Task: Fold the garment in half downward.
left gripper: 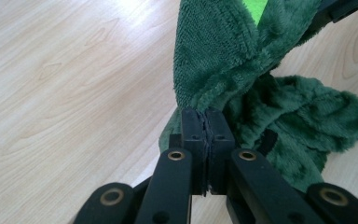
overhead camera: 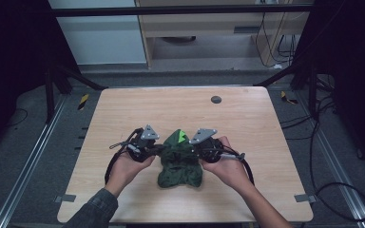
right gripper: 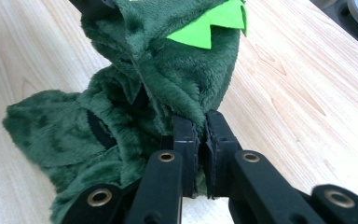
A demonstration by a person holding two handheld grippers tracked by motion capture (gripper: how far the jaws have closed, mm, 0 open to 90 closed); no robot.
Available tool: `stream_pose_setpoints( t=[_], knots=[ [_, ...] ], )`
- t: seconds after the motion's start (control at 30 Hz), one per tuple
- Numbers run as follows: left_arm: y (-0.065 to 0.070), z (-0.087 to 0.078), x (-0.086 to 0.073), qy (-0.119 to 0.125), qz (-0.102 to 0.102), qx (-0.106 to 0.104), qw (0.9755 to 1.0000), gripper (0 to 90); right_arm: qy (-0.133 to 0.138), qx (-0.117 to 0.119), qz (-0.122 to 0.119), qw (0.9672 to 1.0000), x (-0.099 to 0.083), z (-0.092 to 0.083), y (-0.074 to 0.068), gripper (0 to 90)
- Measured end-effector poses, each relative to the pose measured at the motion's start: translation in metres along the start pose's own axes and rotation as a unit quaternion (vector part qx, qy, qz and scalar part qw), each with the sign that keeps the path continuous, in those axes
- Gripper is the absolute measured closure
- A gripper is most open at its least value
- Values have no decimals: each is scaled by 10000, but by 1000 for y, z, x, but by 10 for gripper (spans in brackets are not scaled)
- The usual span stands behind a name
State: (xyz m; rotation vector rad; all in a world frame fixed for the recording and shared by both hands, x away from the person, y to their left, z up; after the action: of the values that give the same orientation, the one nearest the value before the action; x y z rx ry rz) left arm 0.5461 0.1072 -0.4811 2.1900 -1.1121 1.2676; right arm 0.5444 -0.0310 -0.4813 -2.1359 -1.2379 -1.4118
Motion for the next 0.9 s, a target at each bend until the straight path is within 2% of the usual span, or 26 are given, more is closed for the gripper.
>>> stream_pose_setpoints(
  t=[0.3,0.83,0.9],
  knots=[
    [9,-1,-11,-34,-6,-90,10000,888,17,80,33,10000,-8,-2,-11,843],
    [21,-2,-19,-42,40,-148,9999,888,6,94,18,10000,-14,-7,-16,836],
    [21,-3,-22,-29,-20,-154,9999,888,3,117,26,9999,-16,-9,-19,830]
  ],
)
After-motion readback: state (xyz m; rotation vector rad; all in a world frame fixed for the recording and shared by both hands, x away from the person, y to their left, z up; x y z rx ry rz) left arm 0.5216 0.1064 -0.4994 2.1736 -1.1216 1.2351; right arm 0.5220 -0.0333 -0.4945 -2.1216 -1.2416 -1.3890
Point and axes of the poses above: each handheld gripper's, and its own axes: z roughly forward along the jaws, x roughly out of its top, y roughly to its right, the point moved 10 cm from there along z, roughly forward along the jaws, and after that the axes turned 15 degrees about y, right-handed, at the moved point
